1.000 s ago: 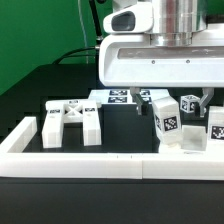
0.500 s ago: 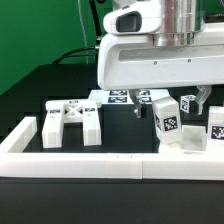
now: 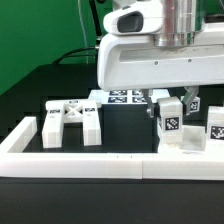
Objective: Assemble chair
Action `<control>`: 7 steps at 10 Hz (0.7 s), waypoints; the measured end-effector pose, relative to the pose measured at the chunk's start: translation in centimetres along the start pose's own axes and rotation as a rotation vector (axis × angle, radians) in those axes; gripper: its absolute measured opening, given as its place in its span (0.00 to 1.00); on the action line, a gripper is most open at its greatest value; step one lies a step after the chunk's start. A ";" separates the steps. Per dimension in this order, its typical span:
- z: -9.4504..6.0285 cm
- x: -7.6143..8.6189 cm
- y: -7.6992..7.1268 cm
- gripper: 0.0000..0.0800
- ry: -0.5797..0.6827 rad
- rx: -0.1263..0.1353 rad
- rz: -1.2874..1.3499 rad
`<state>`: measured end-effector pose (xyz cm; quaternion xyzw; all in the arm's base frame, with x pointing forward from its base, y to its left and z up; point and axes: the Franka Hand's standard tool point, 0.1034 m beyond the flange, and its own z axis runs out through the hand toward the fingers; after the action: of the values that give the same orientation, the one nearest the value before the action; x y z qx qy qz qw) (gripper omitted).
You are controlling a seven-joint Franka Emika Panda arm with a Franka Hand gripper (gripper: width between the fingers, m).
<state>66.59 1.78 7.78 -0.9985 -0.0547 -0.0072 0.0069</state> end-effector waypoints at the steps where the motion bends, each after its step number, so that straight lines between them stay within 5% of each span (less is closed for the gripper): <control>1: 0.0 0.0 0.0 0.36 0.000 0.001 0.006; 7: 0.1 0.1 -0.4 0.36 0.010 0.008 0.534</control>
Offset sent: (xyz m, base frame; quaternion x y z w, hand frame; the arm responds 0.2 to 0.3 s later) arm -0.0102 0.0015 -0.0061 0.0034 0.0103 0.1236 0.9923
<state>66.69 2.15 7.65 -0.9774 0.2109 -0.0100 0.0127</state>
